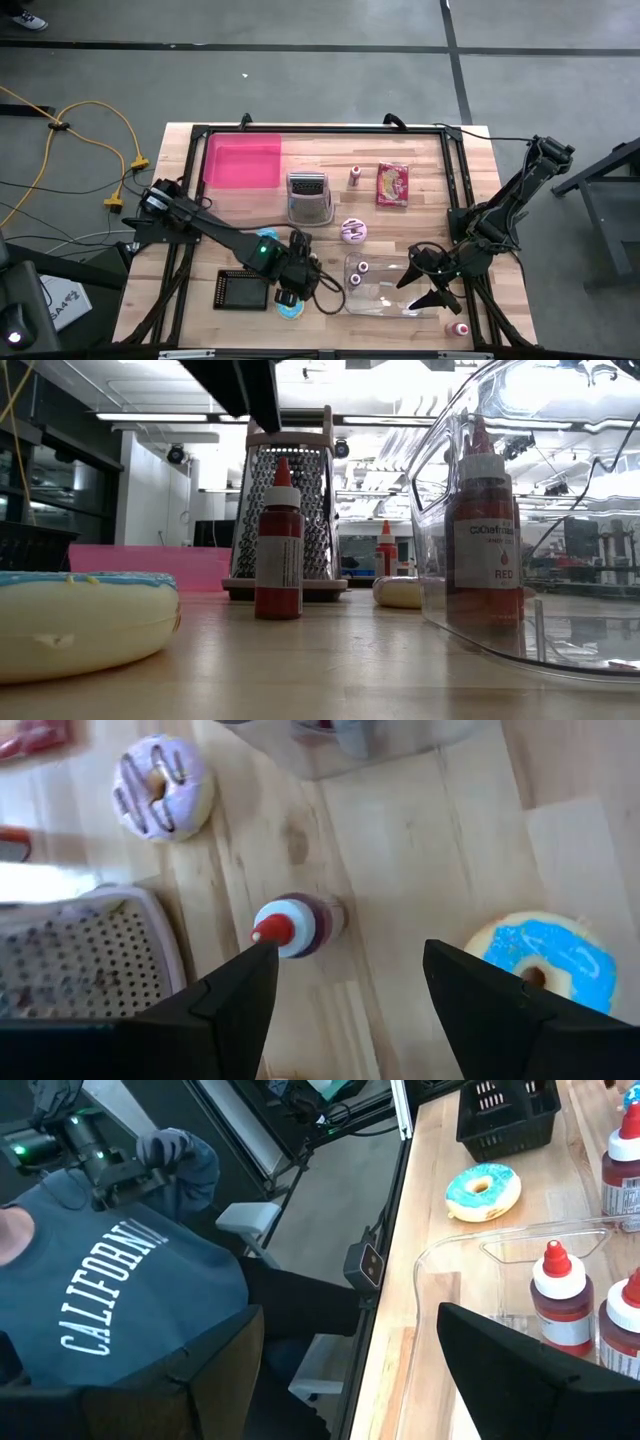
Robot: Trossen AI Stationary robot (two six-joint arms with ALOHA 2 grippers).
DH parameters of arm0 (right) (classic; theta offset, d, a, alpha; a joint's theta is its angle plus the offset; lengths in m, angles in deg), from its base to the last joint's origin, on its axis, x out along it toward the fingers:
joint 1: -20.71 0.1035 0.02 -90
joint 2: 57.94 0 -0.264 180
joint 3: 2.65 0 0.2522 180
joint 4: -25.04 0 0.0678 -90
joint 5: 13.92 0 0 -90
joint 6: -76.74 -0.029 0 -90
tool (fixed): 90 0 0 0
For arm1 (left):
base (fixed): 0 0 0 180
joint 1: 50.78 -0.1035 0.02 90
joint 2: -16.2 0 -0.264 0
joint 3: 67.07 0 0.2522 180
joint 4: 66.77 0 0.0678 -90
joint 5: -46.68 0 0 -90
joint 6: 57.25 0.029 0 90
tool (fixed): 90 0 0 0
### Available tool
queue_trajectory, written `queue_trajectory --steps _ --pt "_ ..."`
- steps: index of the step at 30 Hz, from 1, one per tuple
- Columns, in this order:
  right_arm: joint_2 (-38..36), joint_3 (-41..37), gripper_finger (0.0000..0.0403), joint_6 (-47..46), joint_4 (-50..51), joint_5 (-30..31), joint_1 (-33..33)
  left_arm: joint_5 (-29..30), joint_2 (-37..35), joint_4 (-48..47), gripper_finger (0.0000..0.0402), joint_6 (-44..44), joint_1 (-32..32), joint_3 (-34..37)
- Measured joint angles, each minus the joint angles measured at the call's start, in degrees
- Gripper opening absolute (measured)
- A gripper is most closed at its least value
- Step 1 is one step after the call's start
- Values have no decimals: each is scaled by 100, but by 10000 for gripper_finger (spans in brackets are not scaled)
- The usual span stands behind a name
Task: Pick & Place Food Item
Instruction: Put the red food coloring bottle into the transparent bin
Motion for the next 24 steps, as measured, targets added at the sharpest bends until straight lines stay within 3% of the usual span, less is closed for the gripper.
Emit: queue_trajectory --steps 7,17,24 --pt "0 0 287 -3 -161 3 -2 59 -576 76 241 -178 -44 195" --pt "0 0 287 -173 -173 3 -2 -135 -2010 3144 241 -63 -132 2703" --pt "0 0 287 -164 -173 168 1 -113 -2066 3794 241 -418 -192 3617"
